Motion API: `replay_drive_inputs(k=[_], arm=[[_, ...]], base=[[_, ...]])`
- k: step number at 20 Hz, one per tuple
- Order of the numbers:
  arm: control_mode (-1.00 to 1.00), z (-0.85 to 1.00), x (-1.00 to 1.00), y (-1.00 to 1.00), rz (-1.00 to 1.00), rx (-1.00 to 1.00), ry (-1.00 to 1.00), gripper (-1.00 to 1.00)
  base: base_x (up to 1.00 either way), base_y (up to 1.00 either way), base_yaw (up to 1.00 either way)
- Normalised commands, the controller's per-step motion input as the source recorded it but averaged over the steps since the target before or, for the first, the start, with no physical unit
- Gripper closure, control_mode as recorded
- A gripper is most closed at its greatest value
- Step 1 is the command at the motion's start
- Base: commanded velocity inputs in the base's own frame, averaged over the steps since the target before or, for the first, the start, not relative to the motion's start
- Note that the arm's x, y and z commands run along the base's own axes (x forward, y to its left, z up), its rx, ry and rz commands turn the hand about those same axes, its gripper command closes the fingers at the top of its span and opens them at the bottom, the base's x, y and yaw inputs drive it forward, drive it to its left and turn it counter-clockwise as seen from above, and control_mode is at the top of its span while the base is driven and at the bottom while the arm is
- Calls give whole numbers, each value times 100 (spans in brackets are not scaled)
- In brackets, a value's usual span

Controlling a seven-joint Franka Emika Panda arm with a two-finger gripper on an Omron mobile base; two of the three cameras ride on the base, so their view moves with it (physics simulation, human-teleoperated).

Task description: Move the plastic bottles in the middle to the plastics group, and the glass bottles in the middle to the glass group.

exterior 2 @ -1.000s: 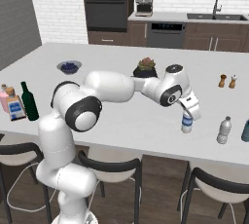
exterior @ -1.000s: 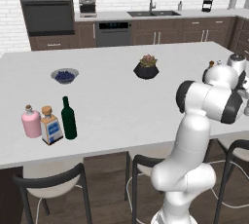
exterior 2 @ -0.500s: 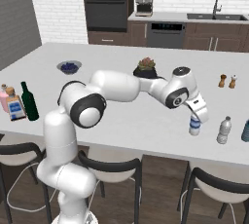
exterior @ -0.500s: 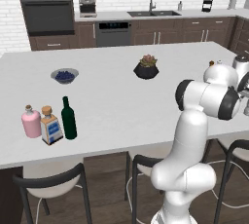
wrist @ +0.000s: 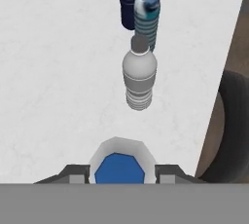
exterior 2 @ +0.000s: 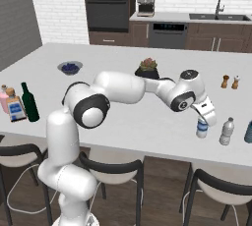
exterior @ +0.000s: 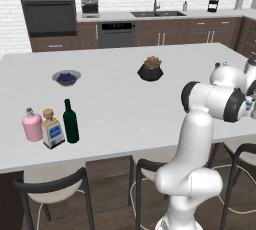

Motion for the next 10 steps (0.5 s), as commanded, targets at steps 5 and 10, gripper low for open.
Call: replay_drive_inputs(k=[5, 10], arm=[[-100, 0, -16, -10, 0, 0, -2, 100], [-100, -28, -6, 0, 0, -5, -13, 100]], base=[[0, 0, 0], [0, 0, 0]])
